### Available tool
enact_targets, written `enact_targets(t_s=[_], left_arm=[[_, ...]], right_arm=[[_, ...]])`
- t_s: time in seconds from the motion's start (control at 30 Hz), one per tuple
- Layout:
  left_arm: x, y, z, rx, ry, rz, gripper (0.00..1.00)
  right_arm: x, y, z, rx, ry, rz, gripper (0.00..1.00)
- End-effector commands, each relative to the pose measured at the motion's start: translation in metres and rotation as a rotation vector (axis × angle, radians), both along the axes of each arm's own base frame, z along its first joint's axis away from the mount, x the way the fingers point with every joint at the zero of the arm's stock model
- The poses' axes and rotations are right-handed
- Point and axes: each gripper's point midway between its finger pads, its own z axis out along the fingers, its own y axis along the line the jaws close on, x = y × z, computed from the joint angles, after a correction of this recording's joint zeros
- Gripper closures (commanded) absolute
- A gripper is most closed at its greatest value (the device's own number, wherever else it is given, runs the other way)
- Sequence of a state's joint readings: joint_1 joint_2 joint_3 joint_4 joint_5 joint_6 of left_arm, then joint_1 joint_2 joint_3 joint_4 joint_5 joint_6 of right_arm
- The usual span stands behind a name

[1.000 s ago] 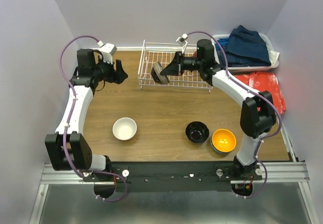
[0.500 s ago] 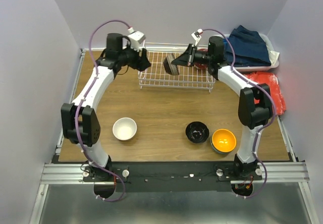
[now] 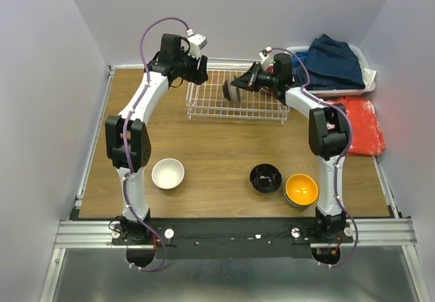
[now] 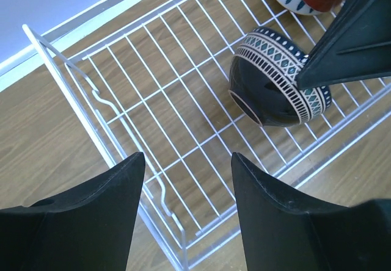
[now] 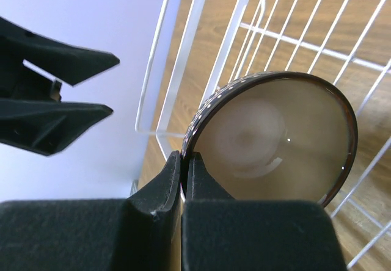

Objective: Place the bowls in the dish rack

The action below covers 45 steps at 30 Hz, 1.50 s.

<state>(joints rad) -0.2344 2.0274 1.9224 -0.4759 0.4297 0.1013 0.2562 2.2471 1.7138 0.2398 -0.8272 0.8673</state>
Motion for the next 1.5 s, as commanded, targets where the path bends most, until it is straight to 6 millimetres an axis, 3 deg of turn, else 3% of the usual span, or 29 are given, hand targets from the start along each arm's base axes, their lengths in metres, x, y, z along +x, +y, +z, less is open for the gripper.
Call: enact_targets(t_s=[0.0, 0.07, 0.13, 0.27, 0.43, 0.7, 0.8, 1.27, 1.47], left_arm=[[0.009, -0.006, -0.015, 0.021, 0.048, 0.029, 0.33], [0.011, -0.011, -0.012, 0.024, 0.054, 0.017, 0.33], [0.010, -0.018, -0.027, 0.038, 0.097, 0.001, 0.33], [0.014, -0.023, -0.033, 0.048, 0.108, -0.003, 0.33], [0.013, -0.026, -0.042, 0.057, 0.127, -0.004, 0.34], [0.006, -0.028, -0.049, 0.075, 0.147, -0.003, 0.34], [0.006, -0.028, -0.050, 0.083, 0.143, -0.005, 0.34], [0.021, -0.048, -0.075, 0.145, 0.120, 0.013, 0.34], [0.030, -0.056, -0.076, 0.149, 0.093, 0.027, 0.34]], right_arm=[[0.021, -0.001, 0.005, 0.004, 0.043, -0.116, 0.99], [0.023, -0.004, -0.006, -0.009, 0.072, -0.132, 0.99], [0.020, -0.003, -0.017, -0.018, 0.099, -0.131, 0.99], [0.015, -0.003, -0.035, -0.024, 0.134, -0.120, 0.99], [0.015, 0.000, -0.040, 0.001, 0.133, -0.098, 0.99], [0.025, 0.010, -0.016, 0.068, 0.062, -0.055, 0.99], [0.029, 0.011, -0.019, 0.063, 0.057, -0.061, 0.99], [0.017, 0.001, -0.069, -0.007, 0.192, -0.103, 0.96], [0.013, -0.004, -0.070, -0.016, 0.205, -0.114, 0.91]])
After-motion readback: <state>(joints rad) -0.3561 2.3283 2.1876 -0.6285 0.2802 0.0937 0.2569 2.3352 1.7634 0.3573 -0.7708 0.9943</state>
